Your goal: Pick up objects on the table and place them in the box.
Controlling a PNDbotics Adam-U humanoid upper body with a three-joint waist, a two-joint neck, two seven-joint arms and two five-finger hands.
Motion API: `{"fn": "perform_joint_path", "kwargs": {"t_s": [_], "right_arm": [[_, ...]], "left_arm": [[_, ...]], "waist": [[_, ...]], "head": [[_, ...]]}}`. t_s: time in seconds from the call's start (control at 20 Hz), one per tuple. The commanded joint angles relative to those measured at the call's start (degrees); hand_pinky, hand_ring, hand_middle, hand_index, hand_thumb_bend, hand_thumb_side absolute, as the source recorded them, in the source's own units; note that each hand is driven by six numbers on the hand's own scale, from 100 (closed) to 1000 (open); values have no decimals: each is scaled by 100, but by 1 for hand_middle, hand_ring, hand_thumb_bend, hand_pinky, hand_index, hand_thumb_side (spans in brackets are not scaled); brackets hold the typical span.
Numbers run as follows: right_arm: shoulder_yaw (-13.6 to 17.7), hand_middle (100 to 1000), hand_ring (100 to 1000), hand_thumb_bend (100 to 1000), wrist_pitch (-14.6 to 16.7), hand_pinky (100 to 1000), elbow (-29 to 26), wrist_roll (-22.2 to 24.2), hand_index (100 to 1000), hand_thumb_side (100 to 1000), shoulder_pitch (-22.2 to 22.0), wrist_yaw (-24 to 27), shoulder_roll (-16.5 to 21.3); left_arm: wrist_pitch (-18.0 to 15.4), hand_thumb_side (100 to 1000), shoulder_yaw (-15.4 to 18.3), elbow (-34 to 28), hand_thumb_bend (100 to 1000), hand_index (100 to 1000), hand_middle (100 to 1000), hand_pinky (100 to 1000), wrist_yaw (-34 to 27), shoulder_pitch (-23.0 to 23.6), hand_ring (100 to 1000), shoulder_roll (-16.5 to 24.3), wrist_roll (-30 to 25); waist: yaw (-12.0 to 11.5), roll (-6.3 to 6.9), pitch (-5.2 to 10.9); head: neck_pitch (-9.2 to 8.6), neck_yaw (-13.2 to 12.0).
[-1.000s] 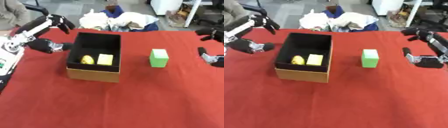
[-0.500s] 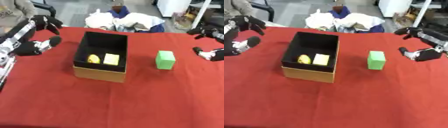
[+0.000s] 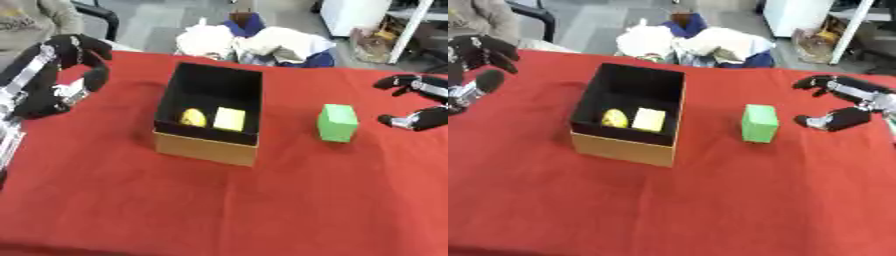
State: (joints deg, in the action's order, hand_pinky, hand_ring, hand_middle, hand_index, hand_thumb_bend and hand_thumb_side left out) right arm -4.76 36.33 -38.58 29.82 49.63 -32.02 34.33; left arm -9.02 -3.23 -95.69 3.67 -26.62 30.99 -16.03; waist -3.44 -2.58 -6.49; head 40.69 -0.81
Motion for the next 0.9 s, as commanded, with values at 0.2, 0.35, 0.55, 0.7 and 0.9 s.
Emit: {"fn": "perform_joint_path", "kwargs": {"t_s": [0.2, 0.35, 0.55, 0.7, 0.9], "right_arm": [[283, 926, 956, 351, 85, 868, 450, -470, 944, 459, 351, -964, -256], [381, 924, 955, 340, 16, 867, 657, -704, 944, 465, 444, -1288, -421], [471, 919, 953, 324, -55, 865, 859, -923, 944, 470, 527, -1549, -576], [520, 918, 952, 312, -120, 864, 974, -1034, 944, 477, 581, -1690, -665], [568, 908, 940, 300, -213, 858, 1120, -1163, 942, 484, 628, -1885, -764]], "left_arm": [[21, 722, 82, -102, 477, 775, 638, 710, -33, -29, 609, 34, -12], [19, 722, 89, -102, 475, 774, 636, 709, -38, -28, 609, 9, -9], [17, 742, 80, -100, 438, 775, 636, 710, -44, -18, 608, -7, -21], [20, 753, 79, -92, 424, 774, 635, 709, -49, -7, 607, -22, -23], [24, 761, 65, -86, 415, 774, 634, 709, -54, 1, 605, -45, -37]], "waist": [[-22, 32, 73], [-33, 33, 71], [-57, 33, 64], [-70, 29, 61], [-95, 19, 54]], "head": [[-63, 32], [-62, 39], [-56, 40], [-54, 56], [-50, 69]]}}
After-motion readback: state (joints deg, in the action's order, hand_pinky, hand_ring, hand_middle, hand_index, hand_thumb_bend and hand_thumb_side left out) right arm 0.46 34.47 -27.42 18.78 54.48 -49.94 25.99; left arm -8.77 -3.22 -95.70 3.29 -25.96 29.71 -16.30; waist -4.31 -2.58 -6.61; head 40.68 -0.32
